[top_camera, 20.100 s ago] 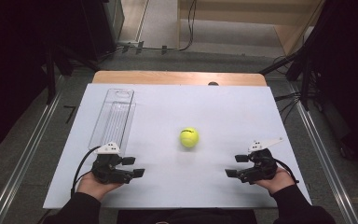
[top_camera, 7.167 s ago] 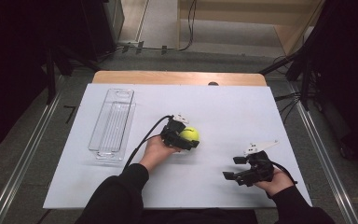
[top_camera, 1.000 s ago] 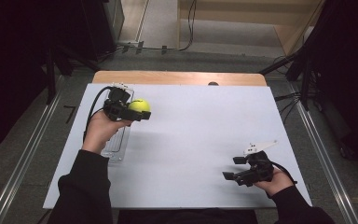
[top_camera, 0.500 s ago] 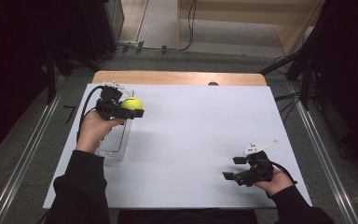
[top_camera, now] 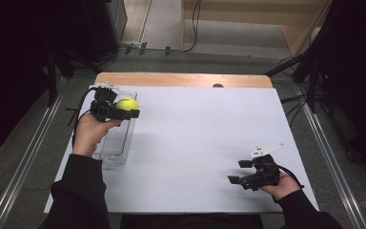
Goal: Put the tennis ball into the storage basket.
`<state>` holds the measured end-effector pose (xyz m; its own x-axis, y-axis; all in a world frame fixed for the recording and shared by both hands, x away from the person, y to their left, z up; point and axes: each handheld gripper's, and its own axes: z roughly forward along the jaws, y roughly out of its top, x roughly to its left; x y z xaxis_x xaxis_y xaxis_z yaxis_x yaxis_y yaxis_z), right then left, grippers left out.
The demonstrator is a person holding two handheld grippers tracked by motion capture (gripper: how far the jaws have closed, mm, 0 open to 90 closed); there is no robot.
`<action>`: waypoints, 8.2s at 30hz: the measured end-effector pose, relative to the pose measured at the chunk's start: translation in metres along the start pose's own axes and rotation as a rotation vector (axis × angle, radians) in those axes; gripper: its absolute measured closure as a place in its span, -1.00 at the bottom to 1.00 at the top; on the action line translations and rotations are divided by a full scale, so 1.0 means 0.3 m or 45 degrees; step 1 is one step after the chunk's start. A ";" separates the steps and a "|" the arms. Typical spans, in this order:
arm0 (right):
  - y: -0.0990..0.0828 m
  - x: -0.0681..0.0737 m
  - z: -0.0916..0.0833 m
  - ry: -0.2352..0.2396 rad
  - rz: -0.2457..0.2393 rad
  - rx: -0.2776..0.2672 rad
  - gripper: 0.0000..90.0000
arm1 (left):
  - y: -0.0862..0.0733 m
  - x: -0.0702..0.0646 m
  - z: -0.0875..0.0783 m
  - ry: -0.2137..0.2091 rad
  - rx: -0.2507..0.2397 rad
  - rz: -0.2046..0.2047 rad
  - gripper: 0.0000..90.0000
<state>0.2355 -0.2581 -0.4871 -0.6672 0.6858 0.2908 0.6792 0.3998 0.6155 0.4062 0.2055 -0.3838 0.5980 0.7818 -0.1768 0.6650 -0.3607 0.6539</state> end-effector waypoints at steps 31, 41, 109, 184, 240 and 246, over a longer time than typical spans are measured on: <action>0.000 0.001 0.001 0.000 -0.002 0.003 -0.60 | -0.041 0.089 -0.027 0.110 -0.025 -0.105 -0.40; 0.000 0.000 0.000 0.000 -0.002 0.002 -0.60 | -0.049 0.093 0.000 0.129 -0.033 -0.117 -0.41; 0.004 -0.003 0.002 0.002 0.004 0.001 -0.60 | -0.071 0.120 0.002 0.065 -0.090 -0.216 -0.56; 0.016 -0.001 -0.004 0.008 0.010 -0.049 -0.60 | -0.169 -0.152 -0.007 -0.296 -0.011 0.015 -0.55; 0.013 -0.001 -0.002 0.002 0.009 -0.039 -0.60 | -0.348 -0.251 0.038 -0.324 0.006 0.133 -0.55; 0.012 0.000 -0.003 0.003 0.010 -0.037 -0.60 | -0.371 -0.254 0.040 -0.337 -0.004 0.147 -0.55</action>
<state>0.2378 -0.2572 -0.4842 -0.6627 0.6872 0.2977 0.6753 0.3764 0.6343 0.2920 0.1799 -0.4518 0.7657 0.5757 -0.2868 0.5848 -0.4373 0.6833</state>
